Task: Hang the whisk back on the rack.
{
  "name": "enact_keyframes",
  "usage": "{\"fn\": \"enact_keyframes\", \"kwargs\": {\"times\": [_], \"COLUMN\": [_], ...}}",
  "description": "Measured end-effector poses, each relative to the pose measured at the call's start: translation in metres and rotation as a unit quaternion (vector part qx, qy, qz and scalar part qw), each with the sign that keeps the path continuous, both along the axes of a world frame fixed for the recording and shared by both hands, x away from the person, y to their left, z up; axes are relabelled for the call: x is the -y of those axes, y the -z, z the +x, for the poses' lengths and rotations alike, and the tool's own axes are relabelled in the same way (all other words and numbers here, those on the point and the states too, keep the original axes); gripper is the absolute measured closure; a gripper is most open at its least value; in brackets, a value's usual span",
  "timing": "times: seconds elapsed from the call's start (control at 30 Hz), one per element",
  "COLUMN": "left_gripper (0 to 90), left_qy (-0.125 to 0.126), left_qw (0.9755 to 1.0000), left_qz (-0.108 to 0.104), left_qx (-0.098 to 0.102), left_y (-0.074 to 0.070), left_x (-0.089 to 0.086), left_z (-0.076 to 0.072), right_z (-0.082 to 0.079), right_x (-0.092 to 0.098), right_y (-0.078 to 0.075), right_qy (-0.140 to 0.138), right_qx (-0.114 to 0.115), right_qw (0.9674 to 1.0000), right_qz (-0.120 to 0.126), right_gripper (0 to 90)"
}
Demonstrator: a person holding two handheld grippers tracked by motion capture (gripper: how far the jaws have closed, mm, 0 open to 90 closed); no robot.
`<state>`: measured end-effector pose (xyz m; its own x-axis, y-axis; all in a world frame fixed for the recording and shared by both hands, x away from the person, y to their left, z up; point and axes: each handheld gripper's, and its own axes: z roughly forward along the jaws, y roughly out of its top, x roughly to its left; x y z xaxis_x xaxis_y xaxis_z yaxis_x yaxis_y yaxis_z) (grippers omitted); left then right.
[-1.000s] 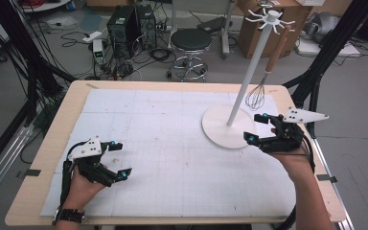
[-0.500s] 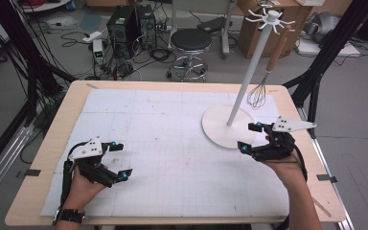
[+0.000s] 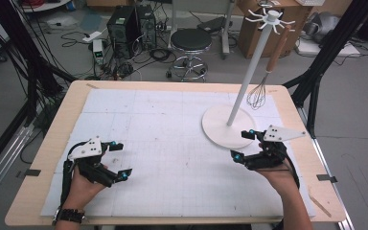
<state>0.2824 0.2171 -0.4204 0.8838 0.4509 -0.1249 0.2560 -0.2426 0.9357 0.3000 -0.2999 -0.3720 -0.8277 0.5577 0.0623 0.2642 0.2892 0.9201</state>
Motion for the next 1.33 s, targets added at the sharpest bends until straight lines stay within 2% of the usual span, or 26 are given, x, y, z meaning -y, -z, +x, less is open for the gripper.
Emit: {"fn": "enact_keyframes", "kwargs": {"times": [0.13, 0.2, 0.33, 0.37, 0.4, 0.6, 0.67, 1.33], "left_gripper": [1.7, 1.7, 1.8, 1.8, 1.7, 1.7, 1.7, 1.8], "left_qy": [0.0, 0.0, 0.002, 0.004, 0.003, 0.006, 0.009, 0.009], "left_qw": [1.0, 1.0, 1.0, 1.0, 1.0, 1.0, 1.0, 0.9999], "left_qz": [0.0, -0.001, -0.007, -0.005, -0.005, -0.005, -0.002, -0.007], "left_qx": [0.0, -0.002, 0.0, 0.001, 0.001, 0.0, 0.0, -0.001], "left_y": [0.0, 0.0, -0.001, -0.001, -0.001, -0.001, -0.001, -0.001], "left_x": [0.0, 0.0, 0.001, 0.0, 0.001, 0.002, 0.003, 0.003], "left_z": [0.0, 0.0, -0.001, -0.001, -0.001, -0.002, -0.002, -0.001], "right_z": [-0.003, -0.004, -0.006, -0.006, -0.006, -0.007, -0.006, -0.005], "right_x": [-0.001, -0.001, 0.0, 0.0, 0.0, 0.001, 0.0, -0.005], "right_y": [0.008, 0.011, 0.016, 0.018, 0.019, 0.023, 0.025, 0.032], "right_qy": [0.0, 0.0, 0.001, 0.0, 0.001, 0.001, 0.001, -0.004], "right_qx": [-0.008, -0.001, -0.001, -0.008, -0.007, -0.012, -0.015, -0.027], "right_qw": [0.9999, 0.9999, 1.0, 0.9999, 0.9998, 0.9998, 0.9996, 0.9994], "right_qz": [-0.008, -0.016, -0.009, -0.014, -0.021, -0.015, -0.022, -0.022], "right_gripper": [14.1, 14.1, 14.1, 14.1, 14.0, 14.1, 14.0, 14.1]}}
